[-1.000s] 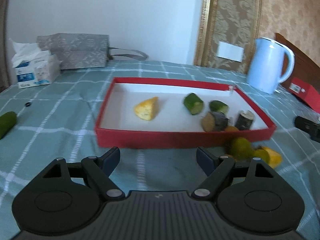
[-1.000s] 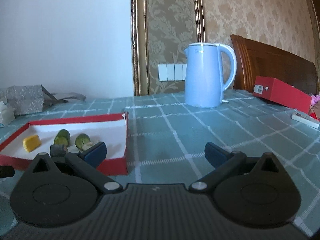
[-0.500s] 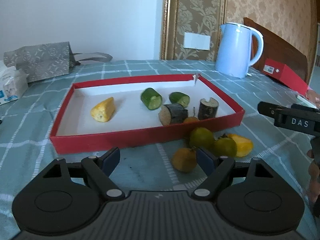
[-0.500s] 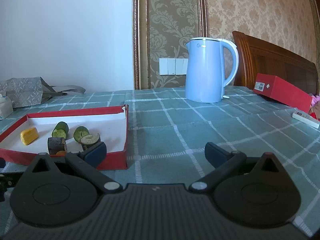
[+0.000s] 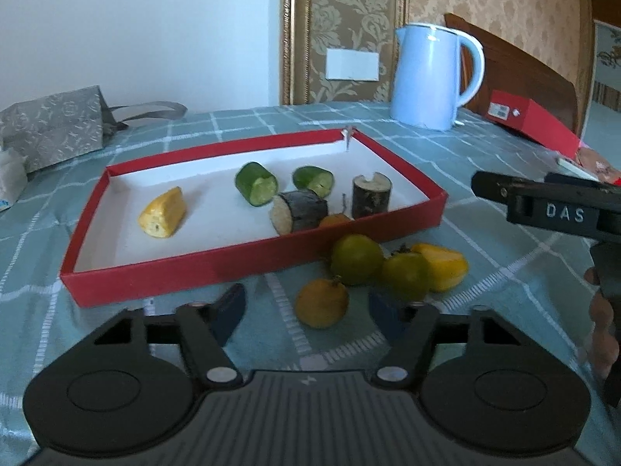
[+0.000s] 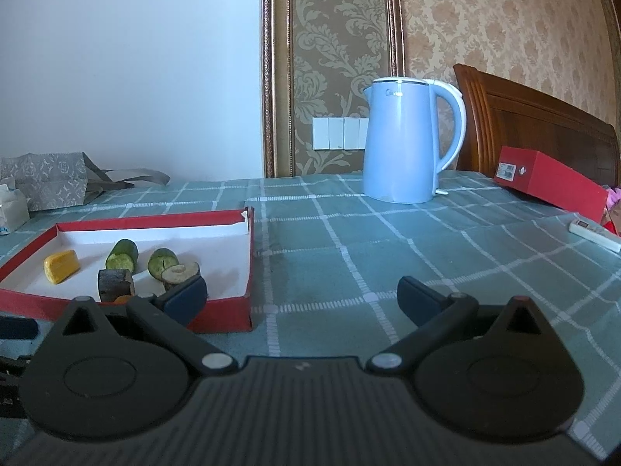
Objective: Organize fruits
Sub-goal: 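Grasp the small yellow-brown fruit in front of the tray with the left tool, then grasp the yellow pepper piece with the right tool while the left tool holds the fruit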
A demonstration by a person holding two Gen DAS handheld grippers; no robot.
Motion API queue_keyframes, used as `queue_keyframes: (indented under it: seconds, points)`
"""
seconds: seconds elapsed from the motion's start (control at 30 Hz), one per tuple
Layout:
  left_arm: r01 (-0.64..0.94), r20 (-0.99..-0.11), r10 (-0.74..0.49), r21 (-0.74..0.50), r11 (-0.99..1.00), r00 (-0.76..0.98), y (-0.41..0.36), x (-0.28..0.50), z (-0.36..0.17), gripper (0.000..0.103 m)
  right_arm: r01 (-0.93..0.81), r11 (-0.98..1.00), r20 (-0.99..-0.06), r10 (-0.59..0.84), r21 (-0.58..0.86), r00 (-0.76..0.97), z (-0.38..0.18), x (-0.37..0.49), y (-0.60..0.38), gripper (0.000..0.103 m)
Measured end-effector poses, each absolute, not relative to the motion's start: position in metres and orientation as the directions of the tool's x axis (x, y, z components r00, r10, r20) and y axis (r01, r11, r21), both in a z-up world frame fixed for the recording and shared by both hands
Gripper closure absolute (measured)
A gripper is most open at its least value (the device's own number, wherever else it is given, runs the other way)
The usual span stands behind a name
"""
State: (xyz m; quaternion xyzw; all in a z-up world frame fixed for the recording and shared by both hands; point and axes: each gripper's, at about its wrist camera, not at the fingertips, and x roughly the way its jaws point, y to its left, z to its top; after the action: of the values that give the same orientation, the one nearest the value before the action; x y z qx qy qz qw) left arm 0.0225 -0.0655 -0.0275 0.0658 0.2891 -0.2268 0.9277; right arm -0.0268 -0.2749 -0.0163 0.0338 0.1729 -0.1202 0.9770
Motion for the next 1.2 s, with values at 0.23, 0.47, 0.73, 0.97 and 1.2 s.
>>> queue_keyframes:
  seconds: [0.23, 0.47, 0.73, 0.97, 1.2]
  points:
    - [0.475, -0.592, -0.371, 0.023, 0.880, 0.715, -0.072, 0.025, -0.032, 0.065, 0.248, 0.968, -0.344, -0.223, 0.028, 0.912, -0.016, -0.027, -0.275, 0.000]
    - [0.486, -0.594, -0.383, 0.015, 0.874, 0.707, -0.075, 0.032, -0.032, 0.071, 0.244, 0.969, -0.346, -0.220, 0.026, 0.912, -0.015, -0.026, -0.272, 0.000]
    - [0.431, -0.559, -0.365, -0.015, 0.902, 0.745, -0.062, 0.031, -0.028, 0.075, 0.240, 0.971, -0.318, -0.229, -0.004, 0.920, -0.014, -0.028, -0.269, 0.000]
    - [0.349, -0.536, -0.304, -0.017, 0.937, 0.788, -0.031, 0.027, -0.026, 0.075, -0.046, 0.998, -0.339, 0.033, -0.031, 0.940, -0.011, -0.044, -0.273, 0.000]
    - [0.280, -0.541, -0.272, -0.070, 0.957, 0.796, -0.006, 0.036, -0.025, 0.075, -0.241, 0.959, -0.407, 0.162, -0.152, 0.899, -0.022, -0.045, -0.255, 0.005]
